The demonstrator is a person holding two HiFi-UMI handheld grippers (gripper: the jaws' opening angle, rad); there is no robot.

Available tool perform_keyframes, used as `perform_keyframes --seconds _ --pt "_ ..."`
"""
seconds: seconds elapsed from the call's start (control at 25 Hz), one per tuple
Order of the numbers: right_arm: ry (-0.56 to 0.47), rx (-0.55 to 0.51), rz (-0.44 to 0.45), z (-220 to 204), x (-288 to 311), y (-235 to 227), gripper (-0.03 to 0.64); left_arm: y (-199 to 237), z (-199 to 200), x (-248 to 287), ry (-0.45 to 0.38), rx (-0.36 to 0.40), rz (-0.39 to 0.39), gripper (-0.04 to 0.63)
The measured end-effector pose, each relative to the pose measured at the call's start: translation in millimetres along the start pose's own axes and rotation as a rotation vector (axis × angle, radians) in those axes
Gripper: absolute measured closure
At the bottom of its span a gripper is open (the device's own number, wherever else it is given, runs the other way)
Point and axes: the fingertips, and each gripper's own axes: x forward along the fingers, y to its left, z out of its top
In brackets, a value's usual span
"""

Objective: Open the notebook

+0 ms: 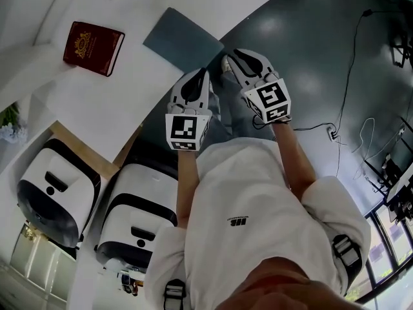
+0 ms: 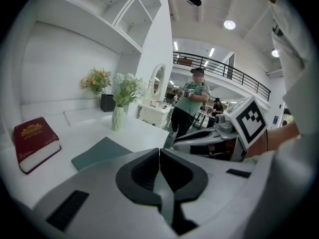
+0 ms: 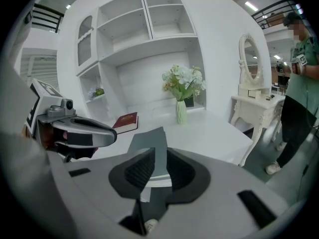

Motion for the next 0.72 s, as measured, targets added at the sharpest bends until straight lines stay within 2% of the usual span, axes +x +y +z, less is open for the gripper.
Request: perform_keyframes --seconds 0.72 --pt "0.079 0.090 0.071 -38 47 -19 0.532 3 -31 46 0.078 -0.027 -0.030 0.595"
